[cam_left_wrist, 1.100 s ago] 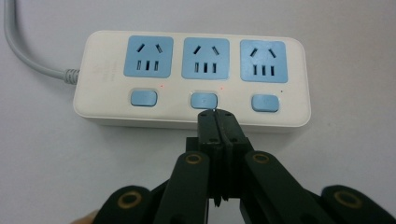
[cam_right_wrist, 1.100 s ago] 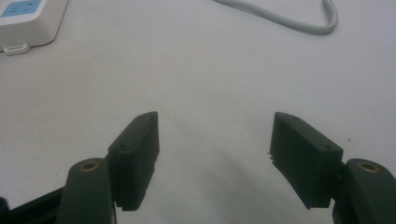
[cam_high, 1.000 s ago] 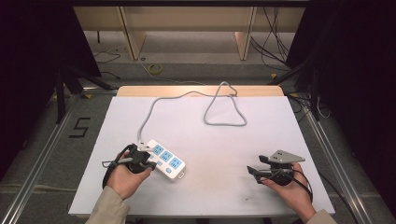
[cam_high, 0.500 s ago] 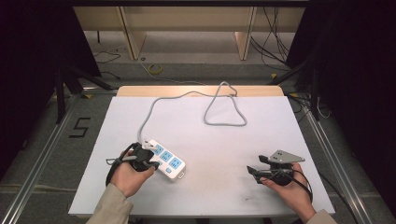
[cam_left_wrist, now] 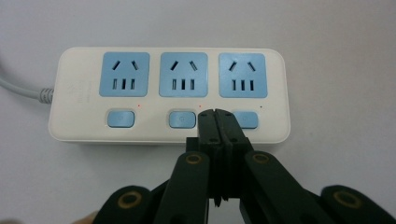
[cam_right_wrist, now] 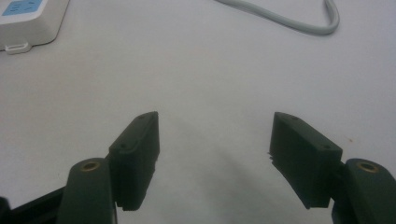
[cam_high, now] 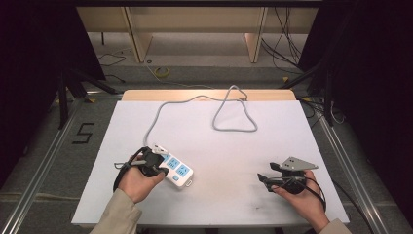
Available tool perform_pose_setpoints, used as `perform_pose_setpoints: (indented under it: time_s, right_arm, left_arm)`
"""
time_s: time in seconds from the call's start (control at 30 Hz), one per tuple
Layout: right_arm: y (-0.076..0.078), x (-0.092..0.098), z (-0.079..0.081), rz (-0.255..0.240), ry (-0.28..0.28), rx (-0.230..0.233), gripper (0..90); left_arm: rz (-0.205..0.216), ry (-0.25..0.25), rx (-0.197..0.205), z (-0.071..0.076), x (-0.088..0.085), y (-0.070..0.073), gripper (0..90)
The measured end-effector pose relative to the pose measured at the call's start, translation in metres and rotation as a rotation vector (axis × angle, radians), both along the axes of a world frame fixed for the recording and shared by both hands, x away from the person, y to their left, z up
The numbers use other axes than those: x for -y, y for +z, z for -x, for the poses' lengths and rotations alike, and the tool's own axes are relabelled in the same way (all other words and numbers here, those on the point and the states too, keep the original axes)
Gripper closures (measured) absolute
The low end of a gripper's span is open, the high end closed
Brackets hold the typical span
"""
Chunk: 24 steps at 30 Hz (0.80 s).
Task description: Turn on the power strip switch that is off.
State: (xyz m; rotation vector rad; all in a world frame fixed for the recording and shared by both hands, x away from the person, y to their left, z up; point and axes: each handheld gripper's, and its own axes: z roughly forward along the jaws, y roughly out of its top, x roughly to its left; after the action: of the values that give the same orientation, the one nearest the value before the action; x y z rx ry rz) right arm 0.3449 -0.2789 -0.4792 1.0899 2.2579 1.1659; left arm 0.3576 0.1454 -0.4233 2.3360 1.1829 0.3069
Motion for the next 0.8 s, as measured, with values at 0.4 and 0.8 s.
perform_pose_setpoints:
  time_s: [0.4, 0.8]
  right_arm:
    - [0.000, 0.000, 0.000, -0.004, -0.002, 0.001, 34.1]
    - [0.000, 0.000, 0.000, -0.005, -0.004, 0.002, 34.0]
  left_arm:
    - [-0.001, -0.009, -0.017, -0.004, 0.006, 0.002, 89.6]
    - [-0.010, -0.014, -0.045, -0.007, 0.012, 0.002, 89.5]
